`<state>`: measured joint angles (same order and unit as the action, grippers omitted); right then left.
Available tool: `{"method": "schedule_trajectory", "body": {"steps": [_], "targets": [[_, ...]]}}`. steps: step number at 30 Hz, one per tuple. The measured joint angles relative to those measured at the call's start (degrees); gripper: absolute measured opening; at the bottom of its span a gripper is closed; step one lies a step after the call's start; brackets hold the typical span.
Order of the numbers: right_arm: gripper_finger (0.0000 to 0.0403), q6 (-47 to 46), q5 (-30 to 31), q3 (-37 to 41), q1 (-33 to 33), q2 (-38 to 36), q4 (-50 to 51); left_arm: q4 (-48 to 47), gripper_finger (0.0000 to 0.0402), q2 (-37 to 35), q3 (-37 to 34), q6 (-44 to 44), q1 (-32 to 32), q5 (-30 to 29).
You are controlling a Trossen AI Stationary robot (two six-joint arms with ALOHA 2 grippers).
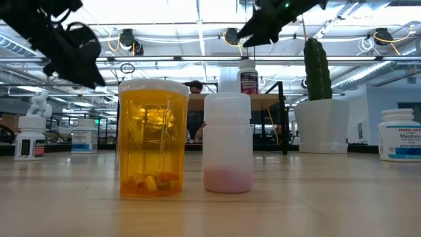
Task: Pick and place medicine bottles onto shelf by color
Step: Put the top left white blue pill bottle on the shelf
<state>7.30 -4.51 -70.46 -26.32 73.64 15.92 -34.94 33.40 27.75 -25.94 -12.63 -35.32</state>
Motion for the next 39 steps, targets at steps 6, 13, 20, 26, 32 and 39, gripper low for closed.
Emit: {"method": "schedule_trajectory", "body": {"steps": [6,13,20,26,32,39], "targets": [[0.0357,-1.7,-0.2,3.6,5.5,-4.2,-3.5,0.3,0.0246,0.4,-6.2,-4.6,-4.9,1.9],[0.0357,-1.6,0.0,4.2,7.7,-5.4,-7.0,1.5,0.0284,0.4,-8.7,-4.9,-10.2,3.0],[0.0357,-1.1,0.0,4.6,7.7,-4.4,-7.6,6.4,0.0291,1.4,-11.7,-1.5,-13.3,6.3],[0.0357,-3.2,3.7,6.2,9.8,-4.4,-7.9,12.8,0.0292,3.8,-14.8,-1.2,-14.7,6.9],[0.0357,-2.1,7.7,6.3,11.9,-4.1,-8.0,15.3,0.0267,5.5,-16.8,-1.5,-15.7,6.9],[0.0357,-3.5,7.7,9.1,14.2,-4.1,-11.4,15.7,0.0224,6.4,-17.1,-3.6,-15.8,6.6]]}}
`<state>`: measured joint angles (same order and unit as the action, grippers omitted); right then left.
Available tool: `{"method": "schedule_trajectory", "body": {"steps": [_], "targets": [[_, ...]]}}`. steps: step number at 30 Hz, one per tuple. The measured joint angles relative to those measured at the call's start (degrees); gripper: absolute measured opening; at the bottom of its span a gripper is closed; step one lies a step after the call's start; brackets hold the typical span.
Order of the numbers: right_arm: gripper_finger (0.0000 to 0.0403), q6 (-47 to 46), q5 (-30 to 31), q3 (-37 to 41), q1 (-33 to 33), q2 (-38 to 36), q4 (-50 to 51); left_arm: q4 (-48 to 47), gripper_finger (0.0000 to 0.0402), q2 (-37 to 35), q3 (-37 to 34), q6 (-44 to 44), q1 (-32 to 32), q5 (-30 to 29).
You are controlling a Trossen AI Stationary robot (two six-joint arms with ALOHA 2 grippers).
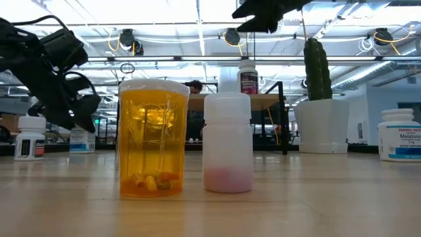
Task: Pick and place medicine bottles onto shelf by color
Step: Put the top left white blue pill bottle on the shelf
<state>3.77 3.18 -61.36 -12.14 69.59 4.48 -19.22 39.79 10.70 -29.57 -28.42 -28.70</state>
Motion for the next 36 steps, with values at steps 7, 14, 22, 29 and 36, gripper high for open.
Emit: {"method": "schedule_trajectory", "body": {"steps": [7,14,22,29,36], "targets": [[0.0357,-2.2,-0.2,14.8,1.2,1.5,-17.2,-0.1,0.0252,-0.1,0.0,-2.0,0.0,0.1],[0.0357,-0.8,-0.3,19.4,2.5,1.4,-27.4,-0.1,0.0238,-0.1,0.0,-3.9,1.4,0.4],[0.0357,1.4,-0.2,19.4,3.3,1.3,-27.4,-0.1,0.0254,-0.1,0.0,-4.3,2.3,0.0],[0.0357,-0.6,-0.4,19.4,3.3,1.4,-27.3,-0.6,0.0245,-0.1,0.0,-5.2,2.3,0.1],[0.0357,-1.1,-6.3,19.3,3.4,4.7,-36.4,-1.4,0.0242,-0.1,0.0,-7.3,2.4,2.0]]}}
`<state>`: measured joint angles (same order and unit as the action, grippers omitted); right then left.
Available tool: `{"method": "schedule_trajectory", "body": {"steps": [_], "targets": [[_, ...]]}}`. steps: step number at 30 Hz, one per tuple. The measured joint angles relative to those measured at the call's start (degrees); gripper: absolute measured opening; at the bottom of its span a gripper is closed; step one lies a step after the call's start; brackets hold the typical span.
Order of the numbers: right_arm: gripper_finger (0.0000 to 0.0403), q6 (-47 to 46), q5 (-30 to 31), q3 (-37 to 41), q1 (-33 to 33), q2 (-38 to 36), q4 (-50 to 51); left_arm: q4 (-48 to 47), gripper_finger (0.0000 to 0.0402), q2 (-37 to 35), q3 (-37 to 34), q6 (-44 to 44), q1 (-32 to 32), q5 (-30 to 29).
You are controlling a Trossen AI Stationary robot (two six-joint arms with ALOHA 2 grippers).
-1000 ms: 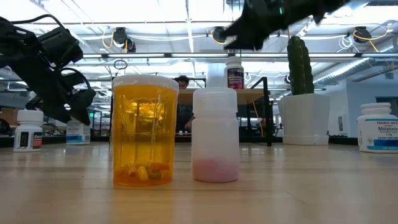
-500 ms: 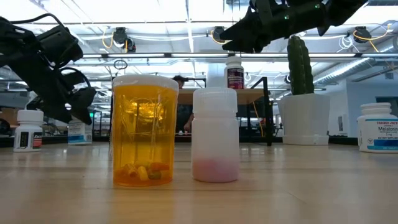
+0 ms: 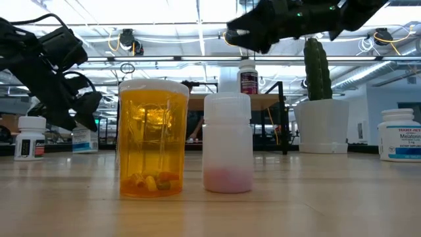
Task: Pick and place medicine bottles onto shelf by color
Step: Put the top left white blue pill bottle on the shelf
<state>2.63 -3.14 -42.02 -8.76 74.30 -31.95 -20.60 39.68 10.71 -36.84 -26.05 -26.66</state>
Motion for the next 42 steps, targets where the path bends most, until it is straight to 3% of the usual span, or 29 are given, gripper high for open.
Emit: {"method": "schedule_trajectory", "body": {"steps": [4,11,15,21,29,35,40,42], "targets": [[0.0357,1.5,0.1,-0.1,0.2,5.4,-5.5,0.7,0.0247,0.0,0.1,-0.7,2.2,6.2],[0.0357,2.7,0.5,0.0,2.6,14.2,-15.6,2.8,0.0236,0.0,0.1,-4.4,9.1,10.0],[0.0357,6.2,4.6,0.0,6.4,20.1,-21.4,4.8,0.0237,0.0,0.0,-5.5,14.9,15.5],[0.0357,6.1,6.0,-5.3,9.2,31.0,-28.2,10.1,0.0244,0.1,-0.3,-8.6,23.1,16.1],[0.0357,4.3,6.4,-18.0,10.5,38.0,-14.6,29.4,0.0245,0.1,-0.2,-3.0,26.5,12.8],[0.0357,3.1,13.5,-20.2,10.1,38.0,-15.0,35.9,0.0245,0.2,-0.2,2.0,28.7,8.3],[0.0357,3.4,6.1,-21.4,9.5,38.0,-14.6,42.9,0.0246,2.4,-0.2,1.1,30.8,3.9],[0.0357,5.5,6.2,-21.4,9.6,38.0,-14.5,47.4,0.0246,4.5,0.0,1.5,31.8,2.0]]}}
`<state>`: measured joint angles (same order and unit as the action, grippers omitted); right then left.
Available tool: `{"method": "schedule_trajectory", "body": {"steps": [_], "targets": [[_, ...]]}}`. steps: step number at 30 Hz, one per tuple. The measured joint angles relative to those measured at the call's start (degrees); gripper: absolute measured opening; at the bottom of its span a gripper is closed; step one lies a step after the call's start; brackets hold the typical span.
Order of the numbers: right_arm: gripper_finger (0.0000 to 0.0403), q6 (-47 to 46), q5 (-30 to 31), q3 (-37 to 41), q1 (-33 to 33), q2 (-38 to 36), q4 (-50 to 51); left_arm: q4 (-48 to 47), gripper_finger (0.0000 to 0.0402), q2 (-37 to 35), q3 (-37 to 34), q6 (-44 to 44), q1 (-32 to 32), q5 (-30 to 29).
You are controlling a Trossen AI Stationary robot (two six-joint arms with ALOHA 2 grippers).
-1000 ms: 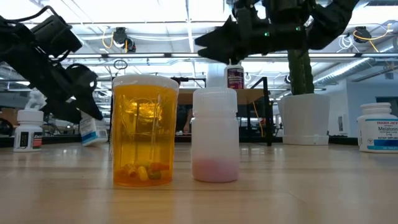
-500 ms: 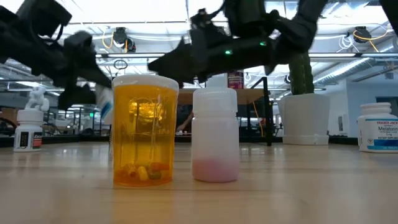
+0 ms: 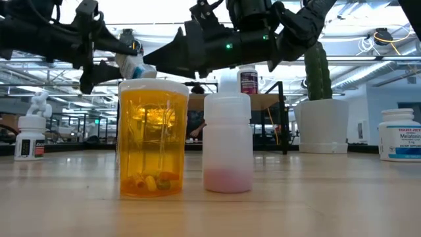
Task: Pick and place medicine bottles onto shelf by color
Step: Put the top left white blue pill bottle on the shelf
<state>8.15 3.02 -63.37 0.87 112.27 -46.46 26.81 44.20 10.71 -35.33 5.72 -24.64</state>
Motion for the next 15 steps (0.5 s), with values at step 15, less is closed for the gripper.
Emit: {"method": "schedule_trajectory", "body": {"steps": [15], "targets": [[0.0311,4.1,6.9,0.0,-0.2,-0.3,-2.4,-4.9,0.0246,15.8,15.4,4.7,2.2,-3.9]]}}
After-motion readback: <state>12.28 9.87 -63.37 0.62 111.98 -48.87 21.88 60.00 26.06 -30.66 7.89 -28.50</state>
